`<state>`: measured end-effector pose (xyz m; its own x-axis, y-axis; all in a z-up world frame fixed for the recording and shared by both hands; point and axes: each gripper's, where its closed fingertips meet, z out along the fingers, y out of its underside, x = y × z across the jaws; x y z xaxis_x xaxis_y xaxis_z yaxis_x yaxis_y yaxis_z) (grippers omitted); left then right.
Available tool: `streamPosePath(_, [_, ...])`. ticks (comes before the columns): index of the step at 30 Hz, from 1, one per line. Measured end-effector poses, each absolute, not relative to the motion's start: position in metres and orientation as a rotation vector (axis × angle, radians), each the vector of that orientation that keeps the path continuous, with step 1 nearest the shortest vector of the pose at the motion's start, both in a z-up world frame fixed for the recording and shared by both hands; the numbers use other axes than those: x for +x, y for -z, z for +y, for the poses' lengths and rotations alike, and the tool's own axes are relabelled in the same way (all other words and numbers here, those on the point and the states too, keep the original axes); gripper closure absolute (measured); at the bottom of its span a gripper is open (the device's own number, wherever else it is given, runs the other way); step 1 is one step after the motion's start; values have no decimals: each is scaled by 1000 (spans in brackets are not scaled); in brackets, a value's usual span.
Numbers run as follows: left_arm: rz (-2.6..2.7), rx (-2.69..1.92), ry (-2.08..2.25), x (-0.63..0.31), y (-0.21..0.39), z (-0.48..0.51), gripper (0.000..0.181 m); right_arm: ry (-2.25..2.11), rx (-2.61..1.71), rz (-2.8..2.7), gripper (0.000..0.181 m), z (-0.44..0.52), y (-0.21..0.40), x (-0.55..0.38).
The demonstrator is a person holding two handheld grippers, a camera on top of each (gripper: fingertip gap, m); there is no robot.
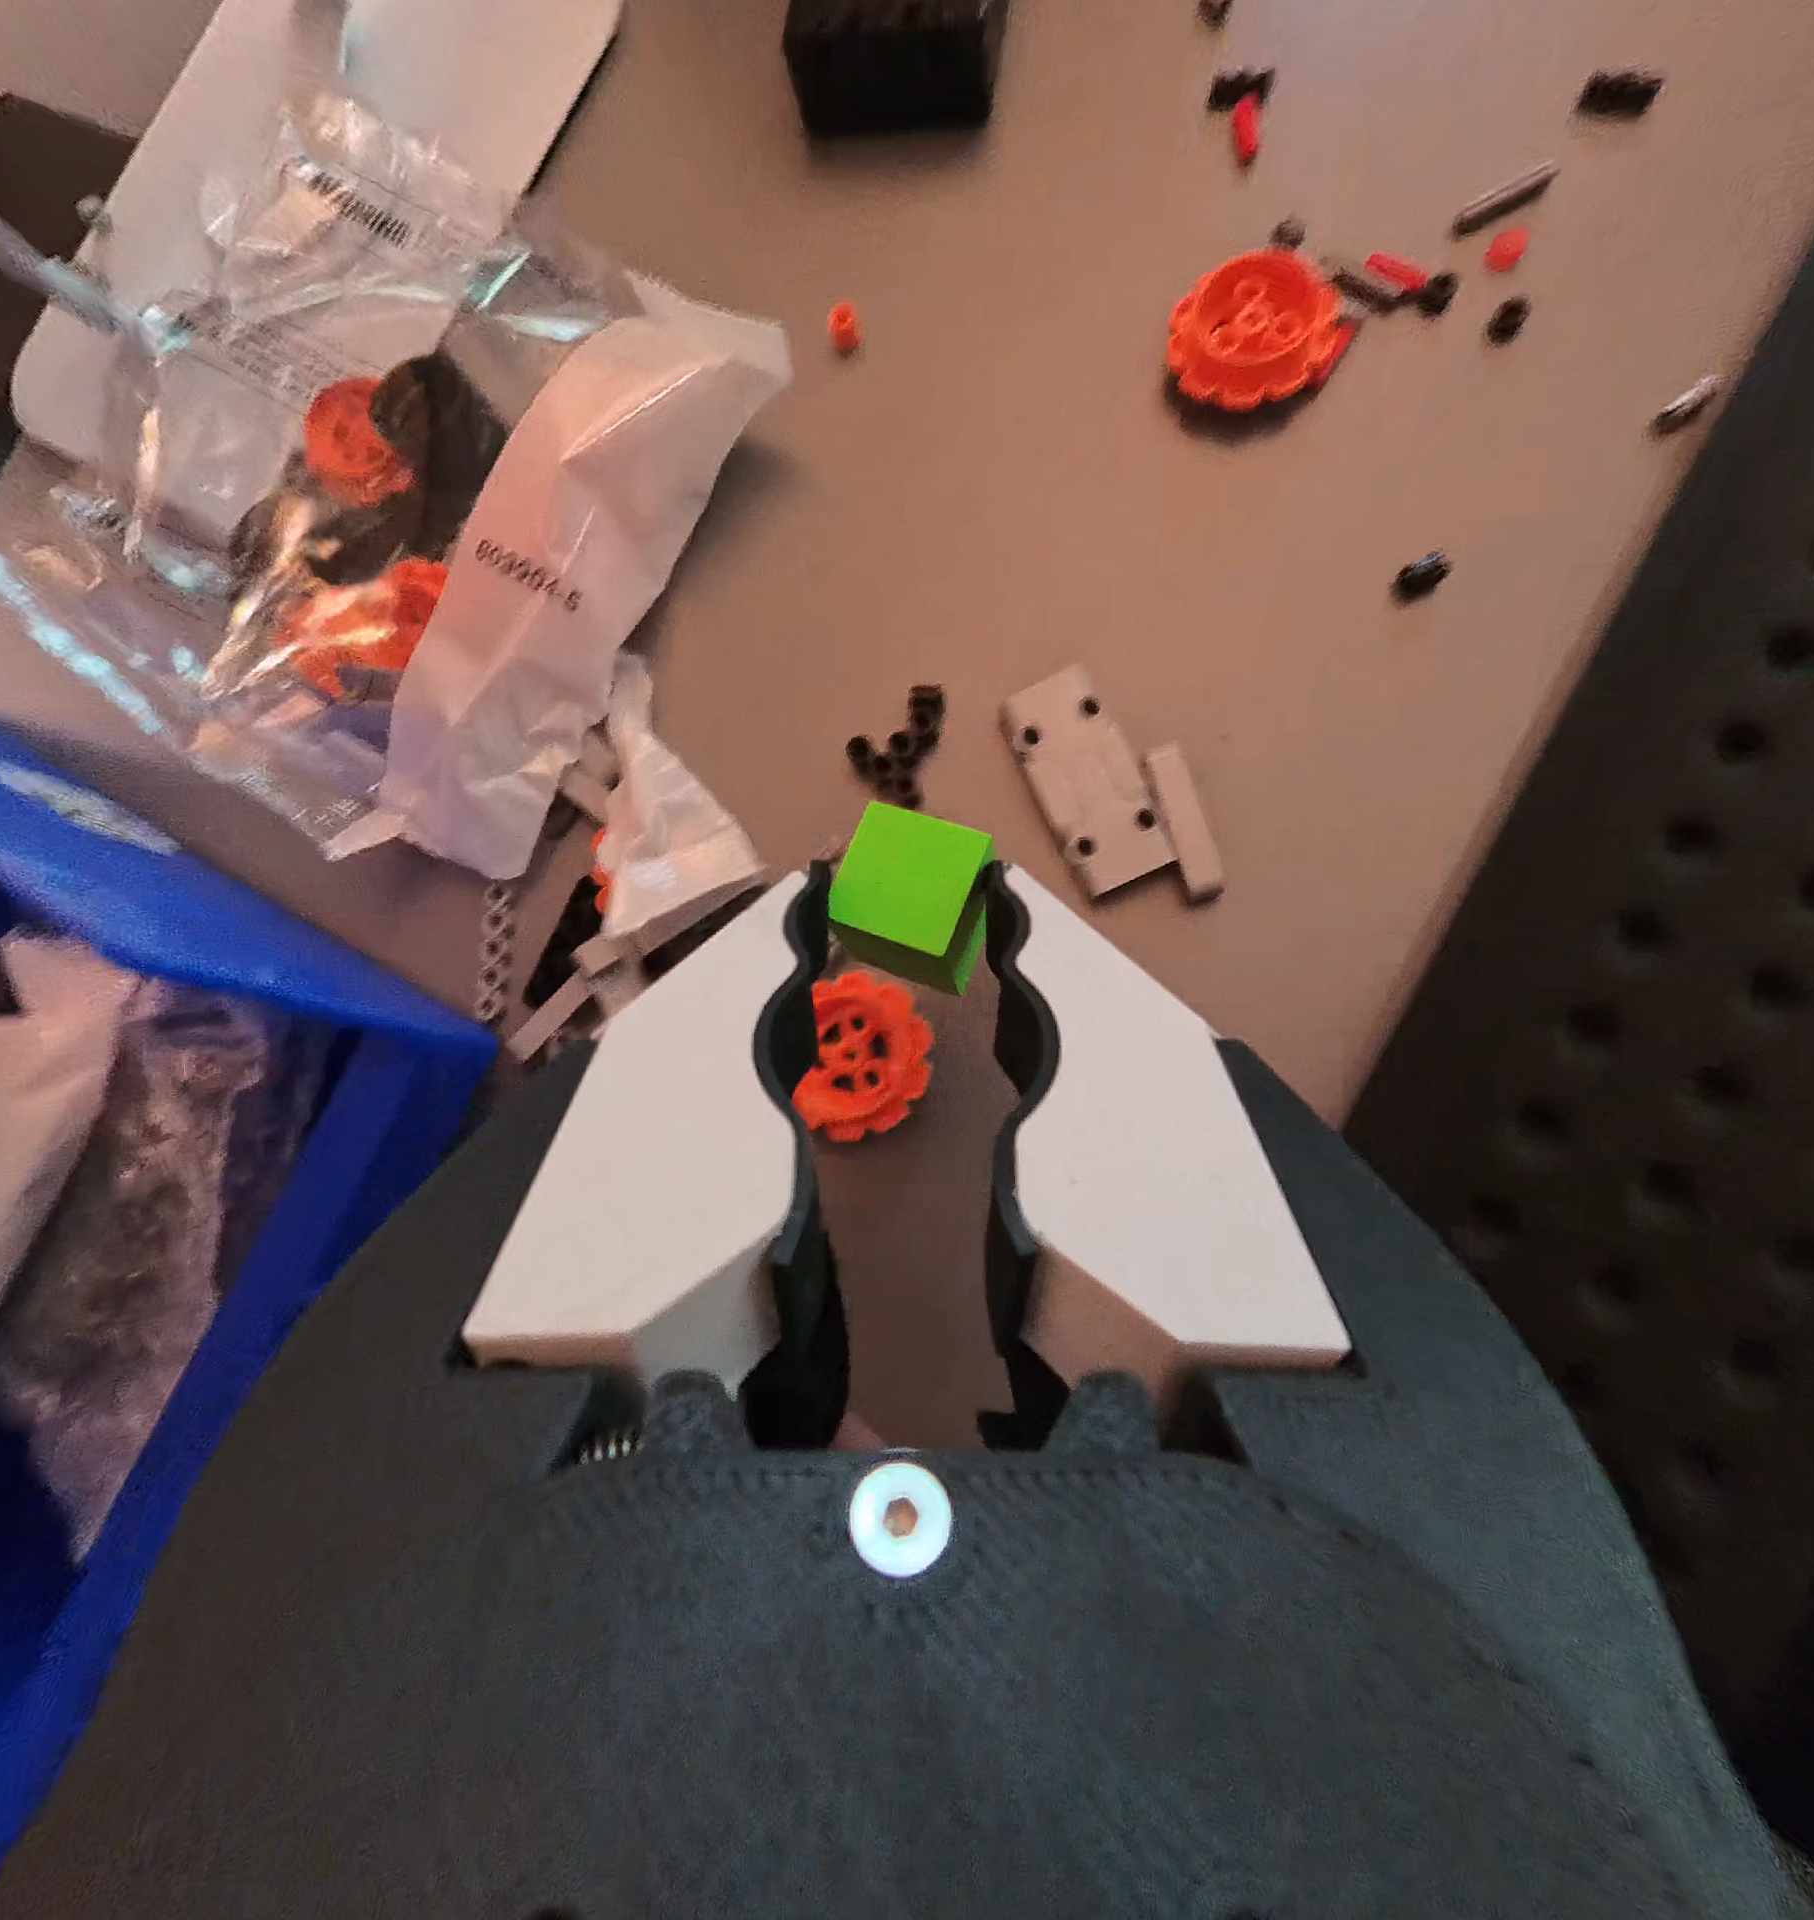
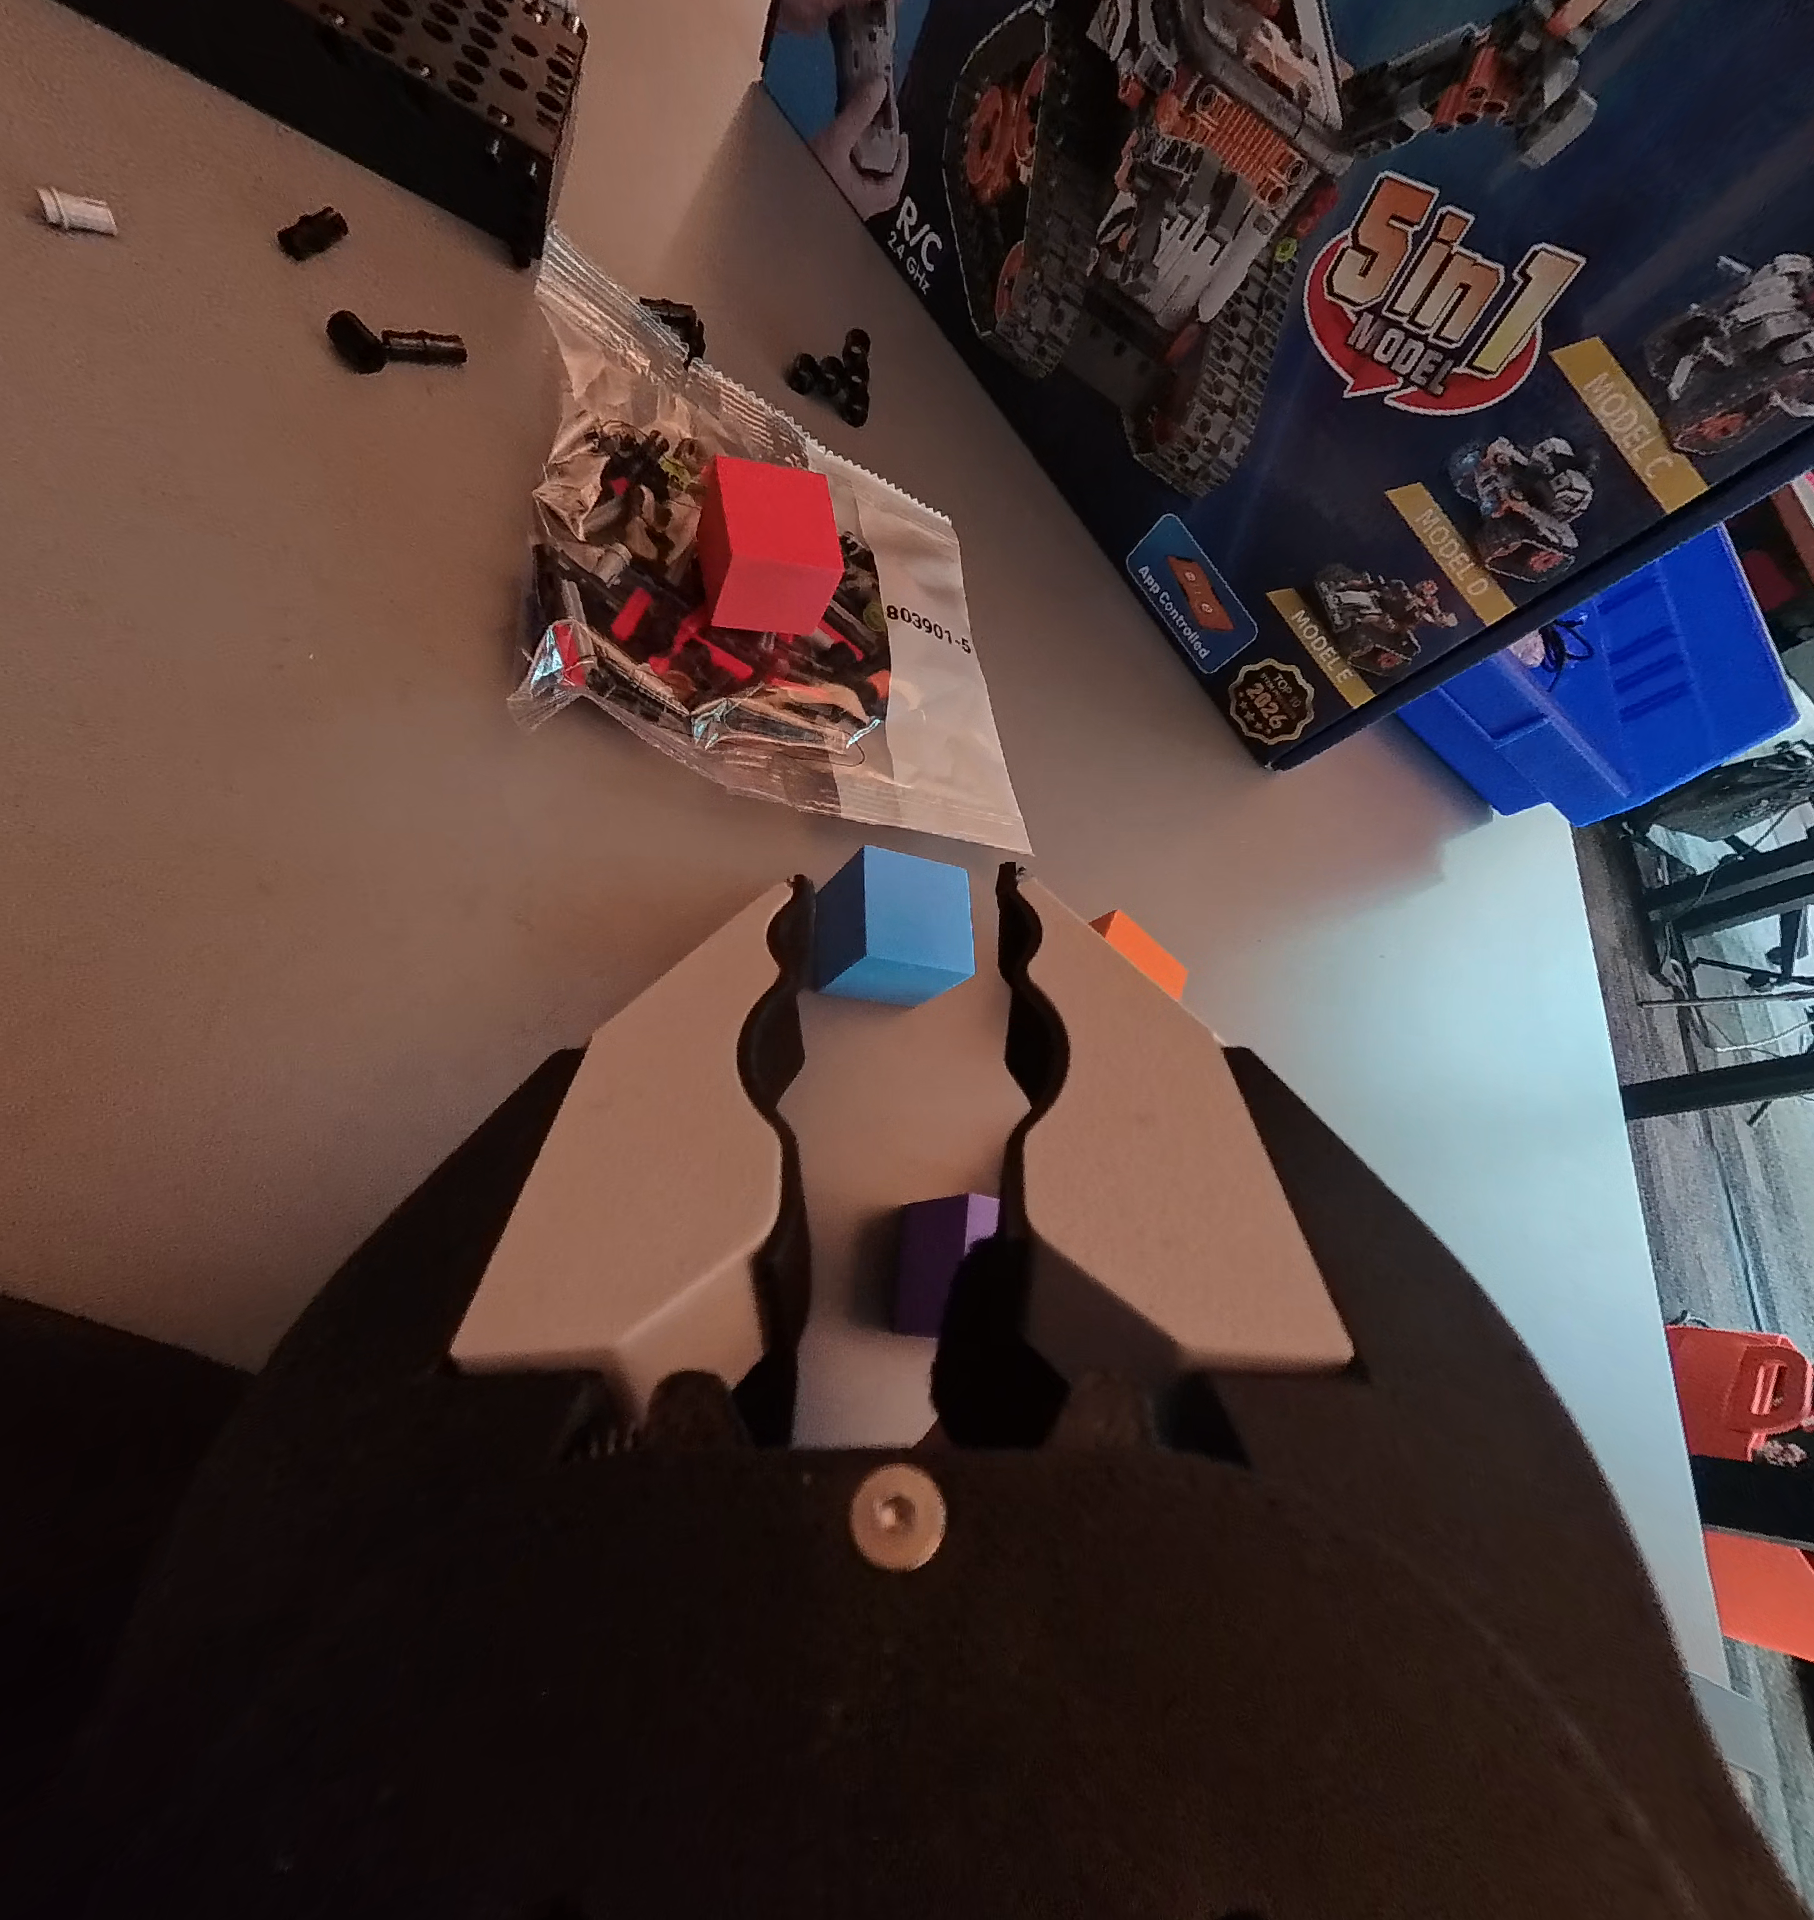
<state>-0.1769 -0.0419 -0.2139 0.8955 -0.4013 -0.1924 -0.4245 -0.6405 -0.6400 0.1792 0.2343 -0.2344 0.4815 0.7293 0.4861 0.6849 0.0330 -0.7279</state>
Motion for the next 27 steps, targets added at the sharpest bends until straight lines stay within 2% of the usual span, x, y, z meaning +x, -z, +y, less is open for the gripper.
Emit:
streamPosePath(10, [879,-2169,118,-54,220,40,153,-37,-1680,-1227,148,235,236,180])
streamPosePath(17, [740,-2187,110,-89,209,29,153,-46,-1673,-1225,149,235,235,179])
streamPosePath(27, [770,-2141,232,-41,235,59,153,-19,-1661,-1232,150,234,235,179])
